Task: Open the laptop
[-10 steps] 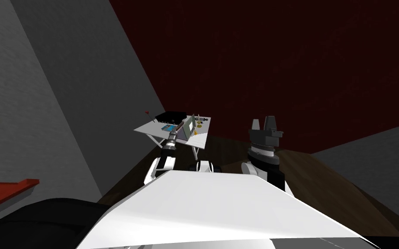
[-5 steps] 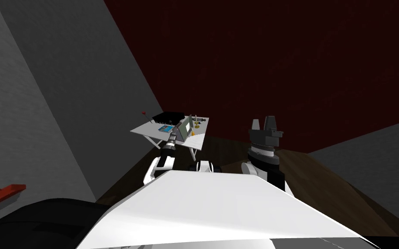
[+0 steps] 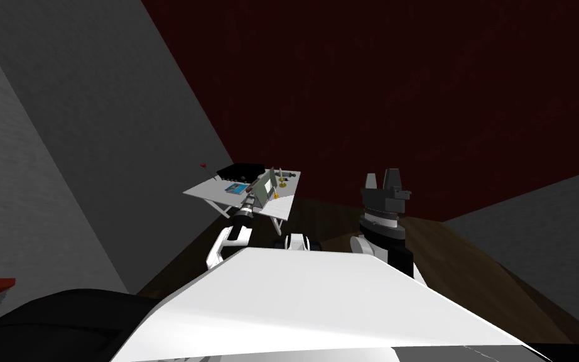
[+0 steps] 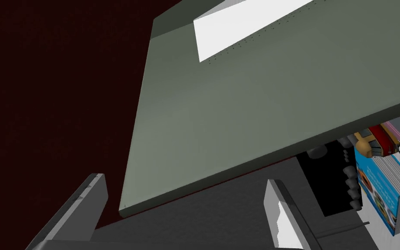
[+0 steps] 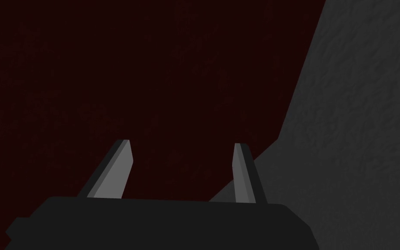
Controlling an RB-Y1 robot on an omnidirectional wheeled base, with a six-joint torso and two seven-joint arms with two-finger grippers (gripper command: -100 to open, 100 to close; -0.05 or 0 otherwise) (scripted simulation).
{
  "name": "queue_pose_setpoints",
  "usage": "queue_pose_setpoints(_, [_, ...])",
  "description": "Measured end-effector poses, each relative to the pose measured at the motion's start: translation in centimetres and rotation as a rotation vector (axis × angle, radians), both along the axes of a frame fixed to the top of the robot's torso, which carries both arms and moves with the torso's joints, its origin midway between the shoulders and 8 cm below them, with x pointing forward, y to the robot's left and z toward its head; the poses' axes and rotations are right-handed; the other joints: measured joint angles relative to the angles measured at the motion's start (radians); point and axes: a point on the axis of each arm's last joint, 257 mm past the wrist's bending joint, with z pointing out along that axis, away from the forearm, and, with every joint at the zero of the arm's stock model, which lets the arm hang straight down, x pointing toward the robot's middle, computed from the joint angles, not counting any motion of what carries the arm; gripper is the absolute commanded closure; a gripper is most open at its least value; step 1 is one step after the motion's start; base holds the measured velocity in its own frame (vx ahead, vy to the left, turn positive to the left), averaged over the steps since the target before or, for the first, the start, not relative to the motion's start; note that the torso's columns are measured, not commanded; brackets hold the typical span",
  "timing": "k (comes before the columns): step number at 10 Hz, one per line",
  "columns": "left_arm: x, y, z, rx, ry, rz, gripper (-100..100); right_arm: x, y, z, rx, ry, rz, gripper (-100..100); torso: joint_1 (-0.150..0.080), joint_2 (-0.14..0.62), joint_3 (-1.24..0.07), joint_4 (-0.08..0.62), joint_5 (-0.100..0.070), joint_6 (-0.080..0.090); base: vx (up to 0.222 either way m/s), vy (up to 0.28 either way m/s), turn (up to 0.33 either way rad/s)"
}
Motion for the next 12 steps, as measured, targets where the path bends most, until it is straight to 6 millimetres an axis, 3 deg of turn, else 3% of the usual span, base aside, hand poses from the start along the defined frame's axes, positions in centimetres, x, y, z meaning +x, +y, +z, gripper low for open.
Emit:
queue_pose_setpoints(2, [-0.1,0.0,0.3,0.004,0.002,0.004,-100,0.0,0.0,0.0,0.000,0.000,0.000,0,0.003,-0.002,-0.001,0.000,0.001,0.000,0.063,0.004,-0.029])
queue_pose_setpoints(3, [-0.1,0.0,0.3,0.004,0.003,0.005,100,0.0,0.0,0.0,0.000,0.000,0.000,0,0.002,0.000,0.000,0.000,0.001,0.000,0.006,0.002,0.006])
queue_pose_setpoints(7, [-0.5,-0.7,0.5,-0.110,0.017,0.009,100,0.0,0.0,0.0,0.000,0.000,0.000,0,0.008,0.000,0.001,-0.002,0.006,-0.001,0.028,0.123,-0.021])
queue_pose_setpoints(12, [-1.3,-2.0,-0.1,-0.311,0.061,0.015,100,0.0,0.0,0.0,0.000,0.000,0.000,0,0.000,0.001,0.000,0.000,0.000,0.000,0.021,0.106,-0.009])
